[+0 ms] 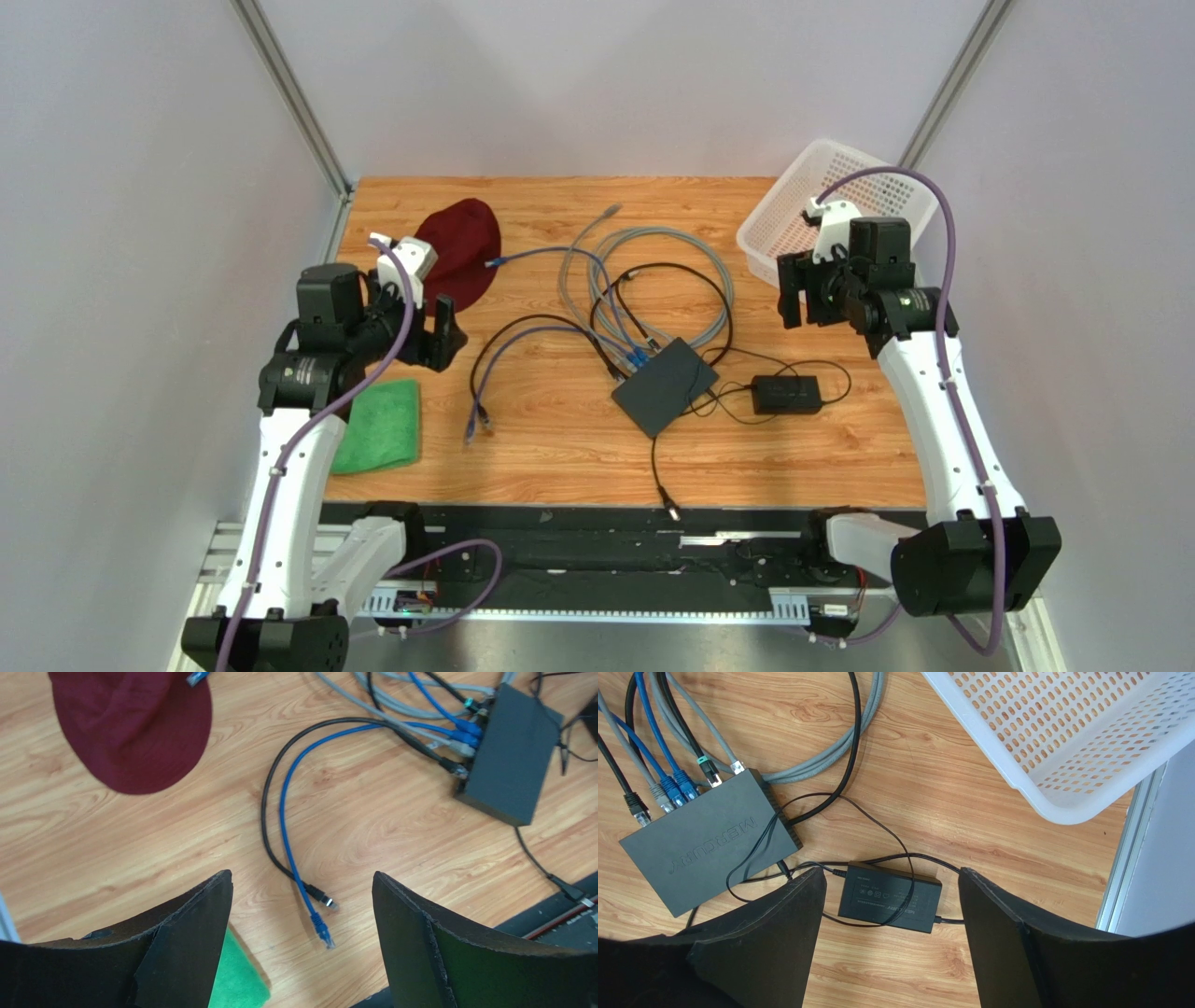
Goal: Pull the plug from the switch port
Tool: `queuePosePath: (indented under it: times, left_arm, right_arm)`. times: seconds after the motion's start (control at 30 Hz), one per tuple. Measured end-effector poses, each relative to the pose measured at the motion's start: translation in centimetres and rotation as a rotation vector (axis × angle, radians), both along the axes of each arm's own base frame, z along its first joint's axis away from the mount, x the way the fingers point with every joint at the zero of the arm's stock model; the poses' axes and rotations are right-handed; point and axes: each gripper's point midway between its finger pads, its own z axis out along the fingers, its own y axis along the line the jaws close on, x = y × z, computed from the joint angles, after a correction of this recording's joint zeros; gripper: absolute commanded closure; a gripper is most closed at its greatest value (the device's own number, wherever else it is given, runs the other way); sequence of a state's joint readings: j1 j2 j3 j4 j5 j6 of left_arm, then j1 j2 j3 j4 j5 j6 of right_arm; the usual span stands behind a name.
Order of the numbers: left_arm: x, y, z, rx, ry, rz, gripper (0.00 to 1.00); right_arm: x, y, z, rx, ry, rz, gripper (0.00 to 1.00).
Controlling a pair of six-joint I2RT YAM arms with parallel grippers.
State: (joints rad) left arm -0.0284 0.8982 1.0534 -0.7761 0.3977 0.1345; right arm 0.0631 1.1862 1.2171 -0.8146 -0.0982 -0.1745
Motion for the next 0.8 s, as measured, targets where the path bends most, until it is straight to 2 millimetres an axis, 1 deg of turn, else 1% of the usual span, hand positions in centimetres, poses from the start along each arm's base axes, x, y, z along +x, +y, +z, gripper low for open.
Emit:
queuePosePath:
  times: [0.1,0.2,0.27,0.33,0.43,0.57,0.63,0.7,0.8]
  left_arm:
    - [-0.5,-0.9,0.6,-0.032,-0.017,-0.046,0.18]
    - [-0.5,-1.4,0.6,-0.057,-0.007,-0.064,0.19]
    - [-0.3,-1.8,0.5,-0.076,0.011,-0.075,0.2]
    - [0.1,-2.2,0.3,-0.092,0.033,-0.091,0.2]
    - [0.8,-2.4,-0.1,-0.102,0.063,-0.102,0.2]
    - [1.5,-2.4,-0.6,-0.101,0.077,-0.104,0.2]
    - [1.6,-2.4,-0.6,-0.097,0.077,-0.105,0.2]
    - [1.7,-2.4,-0.6,-0.095,0.074,-0.106,0.2]
    - [1.8,-2.2,-0.6,-0.095,0.069,-0.101,0.2]
  right_arm:
    - [0.0,0.3,-0.4,-0.013,0.01,0.048,0.29]
    - [1.0,0.5,-1.0,-0.031,0.027,0.078,0.28]
    - [2.8,0.6,-1.5,-0.059,0.041,0.089,0.28]
    - [5.4,0.6,-1.9,-0.094,0.035,0.104,0.28]
    - [9.6,0.7,-3.3,-0.17,0.042,0.152,0.29]
    - [14.2,0.8,-5.6,-0.262,0.071,0.249,0.28]
    - [15.7,0.7,-6.9,-0.302,0.086,0.284,0.28]
    - [16.5,0.1,-8.4,-0.354,0.117,0.31,0.3]
    - [16.8,-0.7,-10.8,-0.423,0.17,0.353,0.47]
